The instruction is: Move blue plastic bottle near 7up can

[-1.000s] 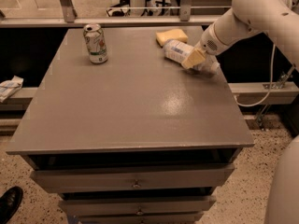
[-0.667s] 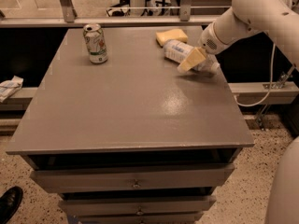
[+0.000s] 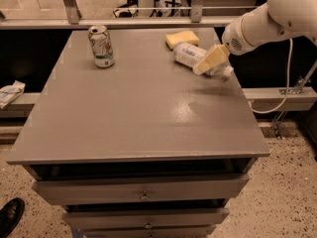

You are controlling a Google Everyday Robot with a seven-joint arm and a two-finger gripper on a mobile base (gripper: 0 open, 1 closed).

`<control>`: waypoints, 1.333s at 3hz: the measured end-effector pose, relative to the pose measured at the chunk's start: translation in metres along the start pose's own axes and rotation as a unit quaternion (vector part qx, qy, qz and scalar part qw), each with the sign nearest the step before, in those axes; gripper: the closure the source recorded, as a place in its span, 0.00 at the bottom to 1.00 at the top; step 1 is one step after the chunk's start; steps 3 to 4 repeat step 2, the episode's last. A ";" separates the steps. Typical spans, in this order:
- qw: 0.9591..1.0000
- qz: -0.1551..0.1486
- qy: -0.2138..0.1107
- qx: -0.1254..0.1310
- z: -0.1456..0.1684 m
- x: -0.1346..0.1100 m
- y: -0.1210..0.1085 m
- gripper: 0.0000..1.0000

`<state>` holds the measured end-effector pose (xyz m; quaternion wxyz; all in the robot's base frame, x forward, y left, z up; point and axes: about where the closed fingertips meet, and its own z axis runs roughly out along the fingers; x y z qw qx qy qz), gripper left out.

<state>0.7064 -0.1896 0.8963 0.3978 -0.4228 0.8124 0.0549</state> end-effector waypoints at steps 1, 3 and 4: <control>0.998 -0.006 -0.055 0.017 -0.044 0.000 0.005 0.00; 0.998 -0.005 -0.062 0.021 -0.054 0.004 0.005 0.00; 0.998 -0.005 -0.062 0.021 -0.054 0.004 0.005 0.00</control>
Offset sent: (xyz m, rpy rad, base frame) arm -0.0305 -0.0151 0.0290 0.0628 -0.0979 0.0112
